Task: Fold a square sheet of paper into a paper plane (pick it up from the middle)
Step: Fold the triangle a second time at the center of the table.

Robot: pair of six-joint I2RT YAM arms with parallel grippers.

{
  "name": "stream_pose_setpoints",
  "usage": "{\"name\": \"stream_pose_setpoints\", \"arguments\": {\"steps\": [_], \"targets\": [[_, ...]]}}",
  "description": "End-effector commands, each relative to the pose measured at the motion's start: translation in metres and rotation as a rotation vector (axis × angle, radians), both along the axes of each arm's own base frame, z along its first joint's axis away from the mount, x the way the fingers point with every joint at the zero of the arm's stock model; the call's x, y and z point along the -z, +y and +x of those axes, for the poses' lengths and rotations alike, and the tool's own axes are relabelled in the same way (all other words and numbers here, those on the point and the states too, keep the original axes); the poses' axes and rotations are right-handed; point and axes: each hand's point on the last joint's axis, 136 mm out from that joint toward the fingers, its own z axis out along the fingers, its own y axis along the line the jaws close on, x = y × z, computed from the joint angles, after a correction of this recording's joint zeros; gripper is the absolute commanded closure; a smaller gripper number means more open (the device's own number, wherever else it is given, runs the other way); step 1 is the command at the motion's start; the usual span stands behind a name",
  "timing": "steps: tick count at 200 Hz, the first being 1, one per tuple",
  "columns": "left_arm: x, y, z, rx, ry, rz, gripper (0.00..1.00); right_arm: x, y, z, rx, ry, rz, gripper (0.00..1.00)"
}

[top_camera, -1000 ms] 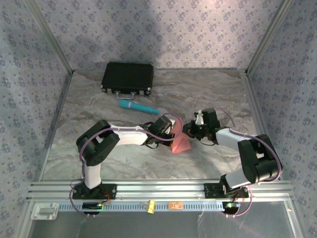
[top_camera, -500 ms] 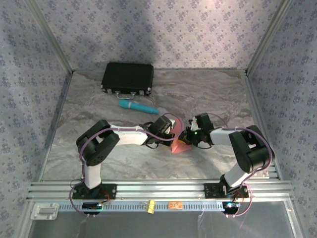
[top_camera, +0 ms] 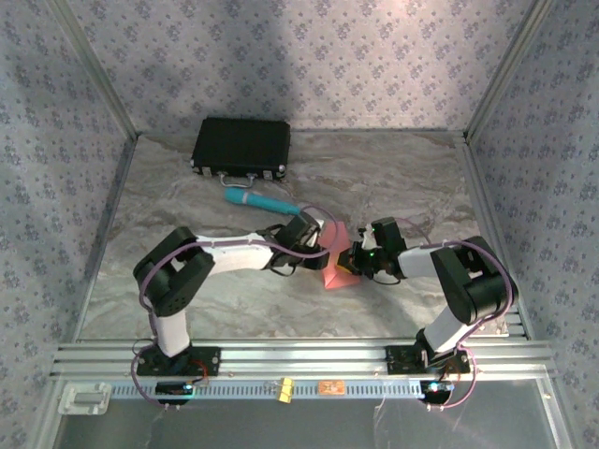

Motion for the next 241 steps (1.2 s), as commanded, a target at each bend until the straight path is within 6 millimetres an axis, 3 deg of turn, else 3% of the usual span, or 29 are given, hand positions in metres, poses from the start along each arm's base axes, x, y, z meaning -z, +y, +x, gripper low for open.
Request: {"name": "stream_pose_setpoints", "arguments": {"steps": [1, 15, 39, 66, 93, 172, 241], "targets": [[-0.032, 0.007, 0.005, -0.069, -0.004, -0.04, 0.6, 0.031, -0.018, -0.009, 0.097, 0.083, -0.106, 0.99], [-0.039, 0.006, 0.0, -0.067, 0.01, -0.071, 0.65, 0.03, -0.015, -0.007, 0.112, 0.08, -0.099, 0.99], [-0.049, -0.009, -0.014, -0.012, 0.081, -0.157, 0.85, 0.03, -0.012, -0.006, 0.121, 0.074, -0.096, 0.99], [-0.044, -0.025, -0.028, 0.043, 0.193, -0.201, 1.0, 0.03, -0.011, -0.007, 0.121, 0.074, -0.097, 0.99], [-0.029, -0.028, -0.031, 0.041, 0.245, -0.18, 1.0, 0.029, -0.011, -0.008, 0.121, 0.075, -0.092, 0.99], [-0.011, -0.045, -0.034, 0.082, 0.326, -0.194, 1.0, 0.033, -0.011, -0.01, 0.114, 0.09, -0.099, 0.99], [0.016, -0.041, -0.041, 0.087, 0.388, -0.135, 1.0, 0.033, -0.01, -0.009, 0.113, 0.088, -0.1, 0.99]]}}
